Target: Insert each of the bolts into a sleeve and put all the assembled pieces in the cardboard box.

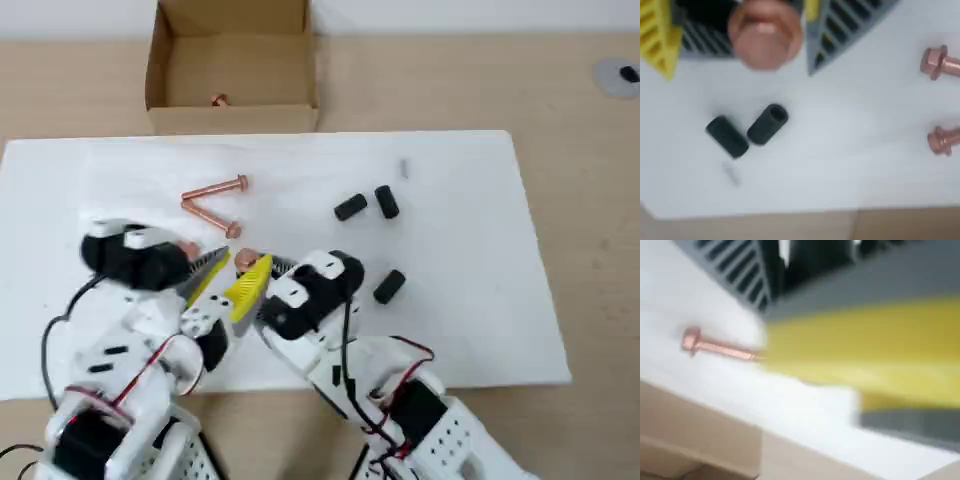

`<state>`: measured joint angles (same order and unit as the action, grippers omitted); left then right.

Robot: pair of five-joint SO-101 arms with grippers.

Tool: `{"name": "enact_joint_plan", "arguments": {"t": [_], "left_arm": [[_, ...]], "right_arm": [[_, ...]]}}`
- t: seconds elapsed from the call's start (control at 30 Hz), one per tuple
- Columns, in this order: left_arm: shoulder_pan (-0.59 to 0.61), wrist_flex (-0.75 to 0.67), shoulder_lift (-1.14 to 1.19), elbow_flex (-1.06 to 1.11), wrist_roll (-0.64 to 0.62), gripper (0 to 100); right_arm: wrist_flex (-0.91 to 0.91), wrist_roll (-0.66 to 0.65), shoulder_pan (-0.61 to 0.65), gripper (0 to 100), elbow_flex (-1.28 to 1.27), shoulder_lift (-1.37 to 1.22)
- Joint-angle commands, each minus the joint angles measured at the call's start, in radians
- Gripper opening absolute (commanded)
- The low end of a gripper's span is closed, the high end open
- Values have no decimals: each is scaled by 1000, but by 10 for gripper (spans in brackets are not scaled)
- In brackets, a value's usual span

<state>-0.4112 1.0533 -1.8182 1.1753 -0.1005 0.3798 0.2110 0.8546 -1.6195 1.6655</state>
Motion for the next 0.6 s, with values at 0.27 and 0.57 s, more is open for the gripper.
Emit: {"name": "enact_joint_plan", "arguments": {"t": [0.27, 0.57], "left_arm": [[216, 38, 326, -222, 3, 185], [344, 41, 545, -279, 12, 60]], "right_arm": [[-25, -21, -282, 9, 277, -196], [-23, -18, -329, 9, 823, -840]]}}
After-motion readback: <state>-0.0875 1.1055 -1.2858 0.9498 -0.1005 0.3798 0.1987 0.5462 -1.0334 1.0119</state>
